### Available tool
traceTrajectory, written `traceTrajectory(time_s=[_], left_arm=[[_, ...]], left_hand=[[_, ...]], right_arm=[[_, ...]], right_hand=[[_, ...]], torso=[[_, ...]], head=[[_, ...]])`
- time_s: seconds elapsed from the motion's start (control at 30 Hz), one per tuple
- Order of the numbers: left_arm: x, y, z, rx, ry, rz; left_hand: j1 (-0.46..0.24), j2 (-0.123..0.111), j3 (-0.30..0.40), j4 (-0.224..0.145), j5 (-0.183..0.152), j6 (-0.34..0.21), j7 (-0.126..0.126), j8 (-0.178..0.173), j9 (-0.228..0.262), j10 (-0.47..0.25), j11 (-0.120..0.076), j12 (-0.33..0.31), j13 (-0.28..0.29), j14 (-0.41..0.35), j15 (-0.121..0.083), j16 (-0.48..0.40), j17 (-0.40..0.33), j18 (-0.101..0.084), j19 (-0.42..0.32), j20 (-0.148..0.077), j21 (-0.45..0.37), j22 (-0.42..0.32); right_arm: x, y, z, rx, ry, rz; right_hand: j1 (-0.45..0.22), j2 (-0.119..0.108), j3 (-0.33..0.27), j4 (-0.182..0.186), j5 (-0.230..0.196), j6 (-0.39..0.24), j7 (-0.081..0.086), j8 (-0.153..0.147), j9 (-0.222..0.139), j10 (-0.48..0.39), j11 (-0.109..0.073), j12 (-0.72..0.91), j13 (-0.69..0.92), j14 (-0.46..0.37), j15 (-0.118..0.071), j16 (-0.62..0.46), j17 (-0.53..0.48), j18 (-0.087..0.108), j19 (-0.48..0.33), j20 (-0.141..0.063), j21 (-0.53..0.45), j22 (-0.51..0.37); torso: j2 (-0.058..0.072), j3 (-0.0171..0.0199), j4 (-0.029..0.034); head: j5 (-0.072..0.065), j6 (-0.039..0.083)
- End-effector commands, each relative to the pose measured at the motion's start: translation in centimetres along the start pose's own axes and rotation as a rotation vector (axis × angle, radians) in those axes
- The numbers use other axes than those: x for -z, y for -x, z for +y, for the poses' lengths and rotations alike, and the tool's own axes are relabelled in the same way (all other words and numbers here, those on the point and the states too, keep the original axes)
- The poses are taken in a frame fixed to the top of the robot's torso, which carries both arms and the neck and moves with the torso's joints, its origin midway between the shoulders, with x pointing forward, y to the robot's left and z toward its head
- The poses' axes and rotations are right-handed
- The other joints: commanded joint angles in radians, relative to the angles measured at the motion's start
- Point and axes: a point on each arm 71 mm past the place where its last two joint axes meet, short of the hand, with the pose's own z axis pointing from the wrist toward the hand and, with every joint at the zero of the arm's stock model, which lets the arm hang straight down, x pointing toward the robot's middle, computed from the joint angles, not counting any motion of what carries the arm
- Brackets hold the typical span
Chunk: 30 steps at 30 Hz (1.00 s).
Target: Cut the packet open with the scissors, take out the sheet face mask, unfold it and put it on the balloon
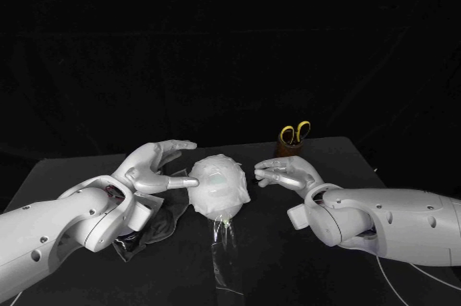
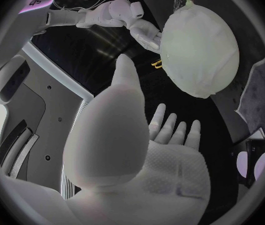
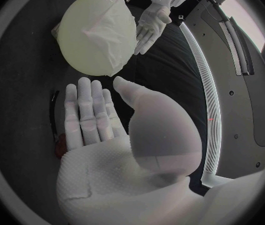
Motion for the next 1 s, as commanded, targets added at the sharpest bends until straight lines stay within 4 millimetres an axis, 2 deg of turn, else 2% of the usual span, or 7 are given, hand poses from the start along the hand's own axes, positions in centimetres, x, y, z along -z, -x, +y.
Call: traceTrajectory(time_s=[0.03, 0.1, 0.2, 0.43, 0.67, 0.7, 1.0], left_arm=[[0.2, 0.6, 0.2, 0.111, 0.011, -0.013], [0.3, 1.3, 0.6, 0.174, 0.024, -0.046], [0.5, 2.0, 0.9, 0.256, 0.031, -0.09], [0.7, 3.8, 2.0, 0.443, 0.022, -0.221], [0.4, 4.9, 3.1, 0.513, 0.018, -0.349], [0.3, 5.1, 3.3, 0.511, 0.025, -0.371], [-0.4, 4.7, 4.0, 0.504, 0.063, -0.451]], left_hand=[[0.006, 0.004, 0.011, 0.0, 0.007, 0.001, 0.077, -0.003, 0.001, 0.023, 0.007, 0.001, 0.002, 0.026, 0.022, 0.016, 0.016, 0.006, 0.005, 0.006, 0.001, 0.003], [0.002, 0.021, 0.045, 0.0, 0.006, 0.014, 0.098, 0.002, 0.004, 0.085, 0.028, 0.018, 0.009, 0.126, 0.059, 0.074, 0.062, 0.007, 0.095, 0.008, 0.044, 0.034], [-0.019, 0.105, 0.141, 0.0, 0.003, 0.089, 0.125, 0.041, 0.024, 0.271, 0.064, 0.062, 0.024, 0.447, 0.014, 0.244, 0.183, 0.04, 0.419, 0.001, 0.201, 0.132], [-0.042, 0.228, 0.199, -0.01, -0.003, 0.259, 0.096, 0.118, 0.06, 0.524, 0.028, 0.111, 0.032, 0.577, -0.022, 0.269, 0.184, 0.062, 0.474, 0.001, 0.209, 0.122], [-0.048, 0.248, 0.18, -0.011, -0.004, 0.289, 0.069, 0.1, 0.051, 0.554, 0.026, 0.067, 0.024, 0.475, -0.008, 0.169, 0.125, 0.007, 0.239, 0.004, 0.081, 0.041], [-0.051, 0.244, 0.175, -0.01, -0.004, 0.28, 0.068, 0.091, 0.047, 0.538, 0.027, 0.05, 0.024, 0.442, -0.005, 0.148, 0.112, 0.001, 0.214, 0.003, 0.068, 0.033], [-0.142, 0.196, 0.135, -0.004, -0.003, 0.133, 0.075, -0.004, 0.007, 0.331, 0.008, -0.041, 0.014, 0.274, 0.035, 0.046, 0.045, -0.01, 0.104, 0.007, 0.017, -0.004]], right_arm=[[-0.3, -0.2, 0.7, 0.009, 0.068, 0.048], [-0.7, -0.2, 0.9, 0.017, 0.085, 0.056], [-1.3, -0.1, 1.2, 0.023, 0.104, 0.067], [-3.4, -0.5, 1.4, 0.023, 0.143, 0.084], [-5.2, -0.5, 1.6, 0.009, 0.165, 0.055], [-5.4, -0.5, 1.6, 0.007, 0.165, 0.053], [-5.7, -0.8, 2.0, -0.019, 0.17, 0.067]], right_hand=[[-0.001, -0.014, 0.0, 0.01, -0.001, 0.001, 0.006, -0.007, -0.006, 0.013, 0.003, -0.021, -0.041, 0.014, 0.007, -0.045, -0.025, 0.015, 0.003, 0.007, -0.019, -0.02], [0.003, -0.018, 0.002, 0.019, 0.004, -0.002, 0.009, -0.016, -0.014, 0.014, 0.01, -0.043, -0.08, 0.022, 0.013, -0.094, -0.049, 0.016, 0.003, 0.012, -0.04, -0.041], [0.005, -0.018, 0.001, 0.026, 0.001, -0.008, 0.014, -0.024, -0.022, 0.005, 0.015, -0.061, -0.107, 0.019, 0.02, -0.127, -0.065, 0.015, -0.001, 0.016, -0.056, -0.056], [0.013, -0.001, -0.027, 0.057, 0.002, -0.029, 0.025, -0.039, -0.059, -0.024, 0.035, -0.121, -0.198, 0.002, 0.043, -0.253, -0.131, 0.014, -0.021, 0.038, -0.124, -0.127], [-0.027, 0.02, -0.111, 0.122, 0.015, -0.077, 0.042, -0.04, -0.102, -0.141, 0.071, -0.143, -0.233, -0.197, 0.101, -0.408, -0.224, -0.013, -0.103, 0.056, -0.198, -0.198], [-0.06, 0.032, -0.141, 0.158, 0.022, -0.134, 0.018, -0.042, -0.126, -0.183, 0.097, -0.155, -0.233, -0.326, 0.121, -0.458, -0.269, -0.042, -0.257, 0.059, -0.207, -0.267], [-0.059, 0.059, -0.21, 0.203, 0.029, -0.256, 0.011, -0.047, -0.194, -0.23, 0.106, -0.158, -0.233, -0.251, 0.123, -0.46, -0.274, -0.04, -0.363, 0.06, -0.214, -0.337]], torso=[[0.0, 0.002, -0.0014], [-0.001, 0.0018, -0.0018], [-0.002, 0.0003, -0.0006], [-0.013, -0.007, -0.0034], [-0.02, -0.0139, -0.0055], [-0.02, -0.0131, -0.0059], [-0.023, -0.0127, -0.006]], head=[[0.029, 0.009], [0.037, 0.011], [0.043, 0.018], [0.072, 0.043], [0.088, 0.063], [0.089, 0.069], [0.098, 0.082]])
